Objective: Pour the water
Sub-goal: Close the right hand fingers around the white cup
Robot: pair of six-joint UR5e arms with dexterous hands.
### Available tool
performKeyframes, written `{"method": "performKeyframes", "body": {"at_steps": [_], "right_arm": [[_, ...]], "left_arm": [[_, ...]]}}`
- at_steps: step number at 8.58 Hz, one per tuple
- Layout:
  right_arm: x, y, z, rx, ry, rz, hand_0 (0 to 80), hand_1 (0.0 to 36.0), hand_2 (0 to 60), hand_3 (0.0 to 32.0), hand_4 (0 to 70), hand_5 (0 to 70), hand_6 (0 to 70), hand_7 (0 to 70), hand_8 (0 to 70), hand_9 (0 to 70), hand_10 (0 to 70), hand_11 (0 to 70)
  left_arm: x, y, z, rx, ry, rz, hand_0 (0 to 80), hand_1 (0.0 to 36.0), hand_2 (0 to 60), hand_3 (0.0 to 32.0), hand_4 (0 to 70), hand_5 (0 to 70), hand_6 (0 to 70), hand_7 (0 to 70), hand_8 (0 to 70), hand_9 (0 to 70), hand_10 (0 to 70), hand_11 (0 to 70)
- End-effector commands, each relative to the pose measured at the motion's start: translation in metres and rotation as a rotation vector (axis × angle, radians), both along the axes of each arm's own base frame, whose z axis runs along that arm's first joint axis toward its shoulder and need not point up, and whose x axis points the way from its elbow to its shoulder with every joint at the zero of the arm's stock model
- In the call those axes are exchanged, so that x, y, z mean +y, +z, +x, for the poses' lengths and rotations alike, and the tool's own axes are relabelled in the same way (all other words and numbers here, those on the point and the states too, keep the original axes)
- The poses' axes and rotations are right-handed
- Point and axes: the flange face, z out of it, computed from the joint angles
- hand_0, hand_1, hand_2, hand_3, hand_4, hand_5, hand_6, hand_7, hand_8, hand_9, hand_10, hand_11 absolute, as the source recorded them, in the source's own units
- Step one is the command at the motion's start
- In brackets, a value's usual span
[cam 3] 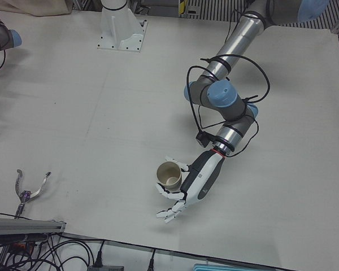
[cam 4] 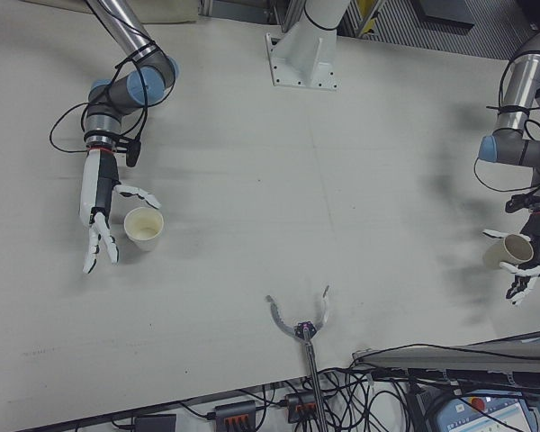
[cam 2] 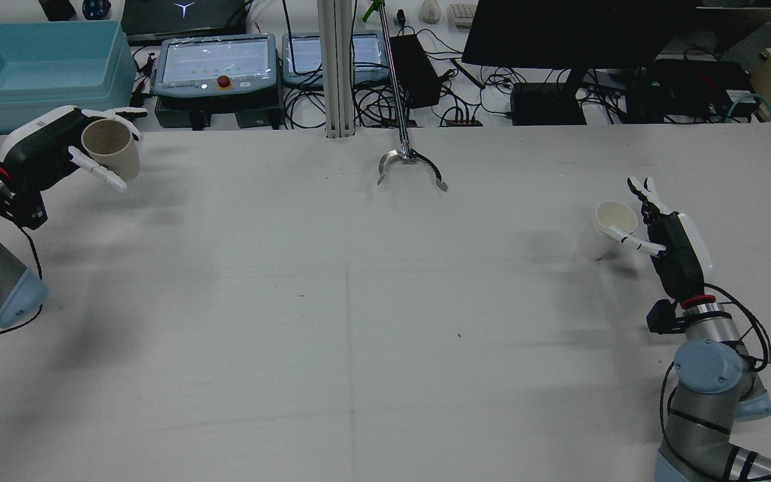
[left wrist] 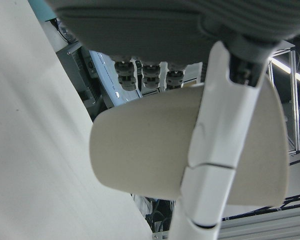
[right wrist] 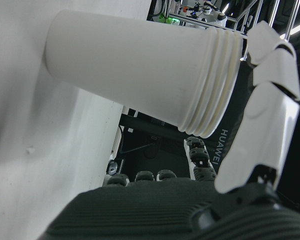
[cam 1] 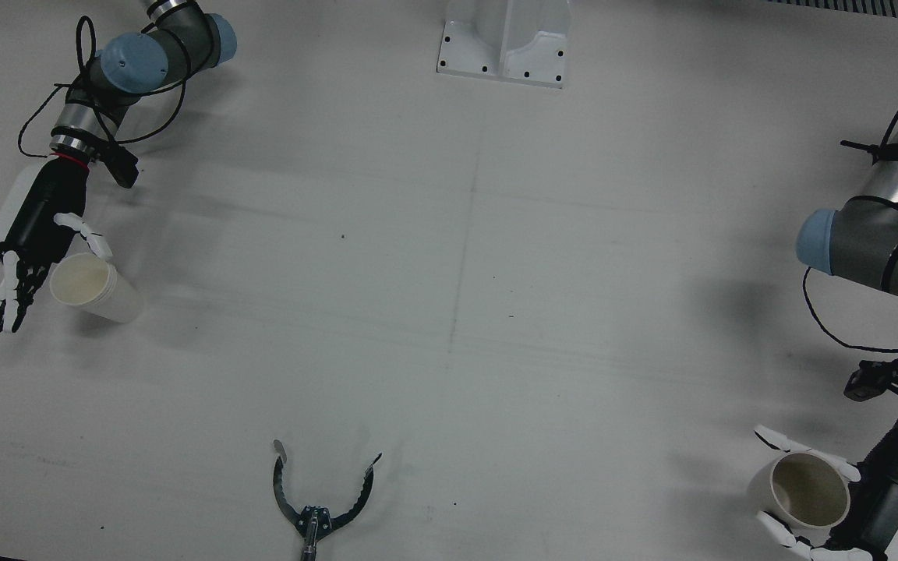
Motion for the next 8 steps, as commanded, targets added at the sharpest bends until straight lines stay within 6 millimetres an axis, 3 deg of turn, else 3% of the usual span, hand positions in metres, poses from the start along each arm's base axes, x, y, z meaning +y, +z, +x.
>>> {"method": "performKeyframes", "body": {"at_steps": [1,8], "right_arm": [[0.000,0.006,-0.005,0.027,-0.005,-0.008,48.5,19.0,20.3,0.4,6.4,0.5,0.3,0.0,0.0,0.0,0.0,0.0],[-0.010,-0.011,-0.031,0.067,-0.020,0.012,48.0,18.3,20.8,0.0,9.0,0.7,1.0,0.0,0.0,0.0,0.0,0.0]], "left_arm": [[0.000,0.000,0.000,0.000,0.000,-0.001,78.6,24.5,1.2,0.0,66.3,35.3,13.1,19.7,7.4,10.7,7.1,12.1],[0.000,0.001,0.000,-0.003,-0.001,-0.003,78.6,24.8,1.9,0.0,65.6,35.2,13.1,19.6,7.5,10.7,7.3,12.5]]}}
